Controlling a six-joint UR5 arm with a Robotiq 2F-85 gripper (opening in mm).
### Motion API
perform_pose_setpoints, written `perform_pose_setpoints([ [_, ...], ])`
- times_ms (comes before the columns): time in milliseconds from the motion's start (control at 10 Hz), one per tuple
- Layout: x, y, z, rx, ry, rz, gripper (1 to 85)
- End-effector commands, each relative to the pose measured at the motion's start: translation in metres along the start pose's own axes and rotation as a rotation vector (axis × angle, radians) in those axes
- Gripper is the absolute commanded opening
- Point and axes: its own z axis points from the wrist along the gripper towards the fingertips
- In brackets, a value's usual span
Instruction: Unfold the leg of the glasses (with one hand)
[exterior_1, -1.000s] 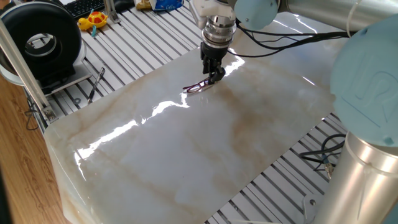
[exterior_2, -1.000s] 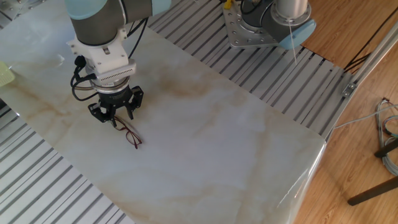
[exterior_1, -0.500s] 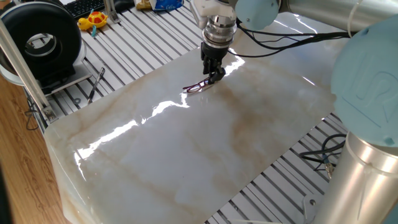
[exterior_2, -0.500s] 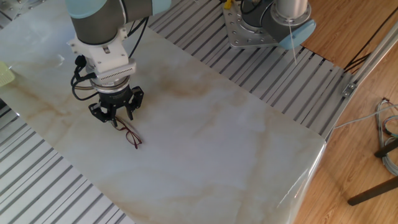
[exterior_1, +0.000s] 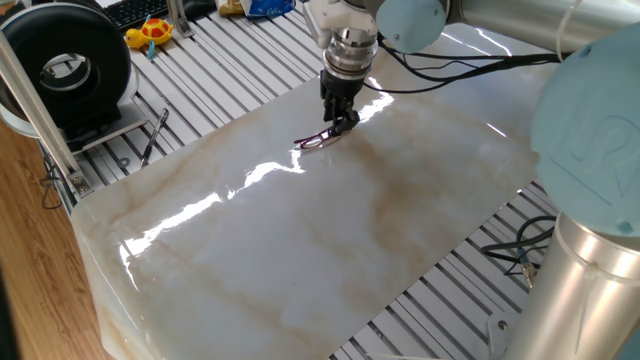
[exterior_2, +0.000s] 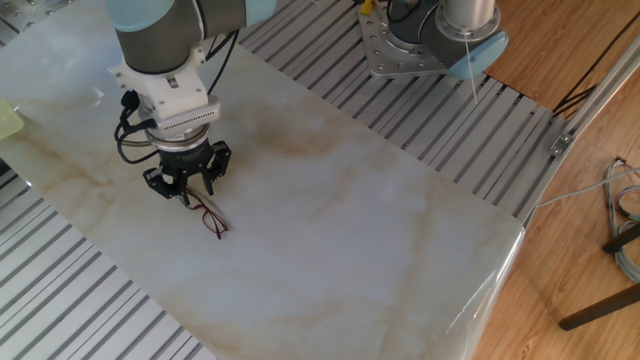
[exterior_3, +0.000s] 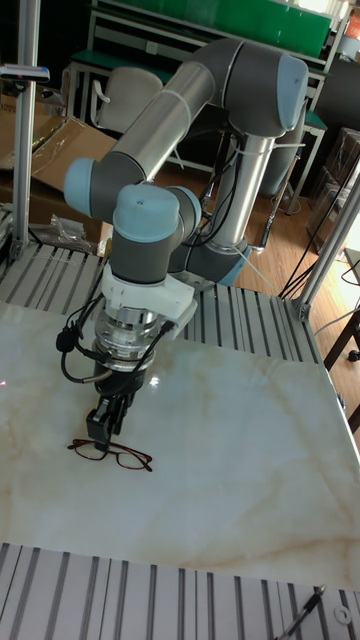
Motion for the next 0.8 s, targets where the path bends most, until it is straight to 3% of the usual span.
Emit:
perform_pose_setpoints([
  [0, -0.0039, -0.0043, 0.0012, 0.017, -0.001, 0.006, 35.3],
  [500, -0.0072, -0.0048, 0.0016, 0.019, -0.009, 0.008, 28.3],
  [700, -0.0084, -0.0040, 0.0012, 0.016, -0.012, 0.016, 20.7],
])
